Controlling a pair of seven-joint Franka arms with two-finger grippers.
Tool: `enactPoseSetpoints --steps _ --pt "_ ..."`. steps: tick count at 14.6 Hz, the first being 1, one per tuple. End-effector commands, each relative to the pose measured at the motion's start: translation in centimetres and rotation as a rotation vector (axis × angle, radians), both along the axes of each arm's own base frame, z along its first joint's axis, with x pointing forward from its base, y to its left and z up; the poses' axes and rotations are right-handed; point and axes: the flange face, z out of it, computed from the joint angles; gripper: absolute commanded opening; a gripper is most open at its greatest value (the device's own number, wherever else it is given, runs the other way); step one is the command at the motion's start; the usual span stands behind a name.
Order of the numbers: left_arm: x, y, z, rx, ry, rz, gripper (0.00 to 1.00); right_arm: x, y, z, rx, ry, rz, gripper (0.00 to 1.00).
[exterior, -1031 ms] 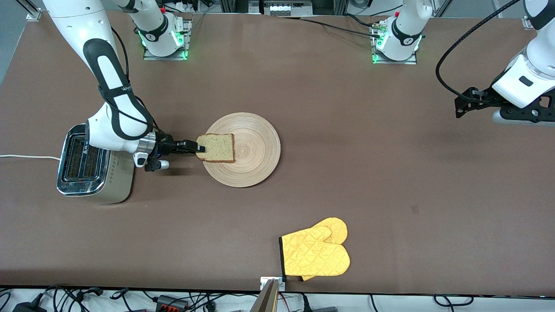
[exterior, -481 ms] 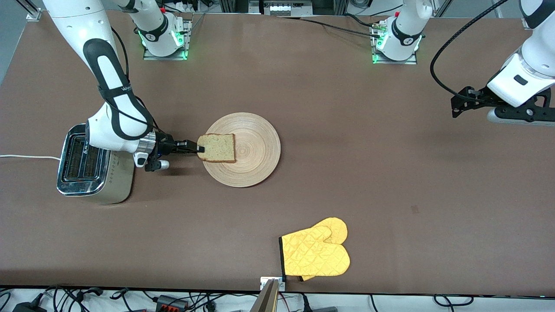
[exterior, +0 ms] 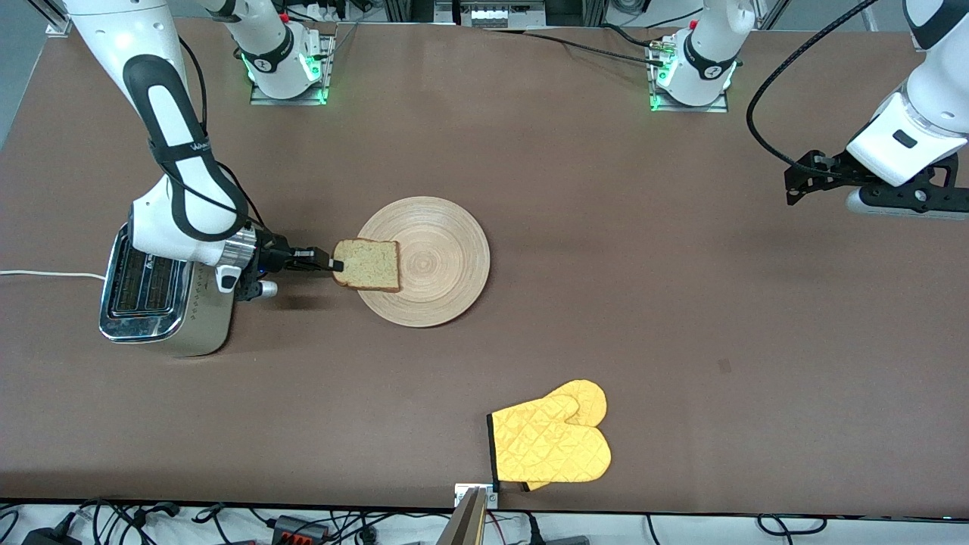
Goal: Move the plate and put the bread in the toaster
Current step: 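Lift the bread slice off the plate with the right gripper, then carry the bread over the toaster slot with the right gripper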
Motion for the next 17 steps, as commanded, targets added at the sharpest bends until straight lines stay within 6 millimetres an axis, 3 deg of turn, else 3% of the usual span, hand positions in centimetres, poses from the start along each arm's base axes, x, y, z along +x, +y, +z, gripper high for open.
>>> enactPoseSetpoints --steps 1,7,11,15,17 --pt "-0.4 -0.1 0.8 -0.021 0.0 -0.007 1.0 0.1 -1.1 3.9 0.003 -0.055 -0.002 0.0" --pt "-0.4 -0.1 0.7 -0.021 0.003 -0.009 1.0 5.1 -3.0 18.0 -0.217 0.065 0.062 0.0" --pt "-0.7 -0.4 0.6 -0.019 0.021 -0.012 1.0 6.3 -7.8 27.4 -0.393 0.138 0.147 0.0" --pt "-0.6 -0.5 0.1 -0.019 0.041 -0.019 1.0 7.4 -10.9 33.7 -0.575 0.184 0.202 0.0" --pt "-0.6 -0.5 0.1 -0.021 0.045 -0.018 1.0 8.3 -11.7 35.3 -0.708 0.164 0.211 0.0"
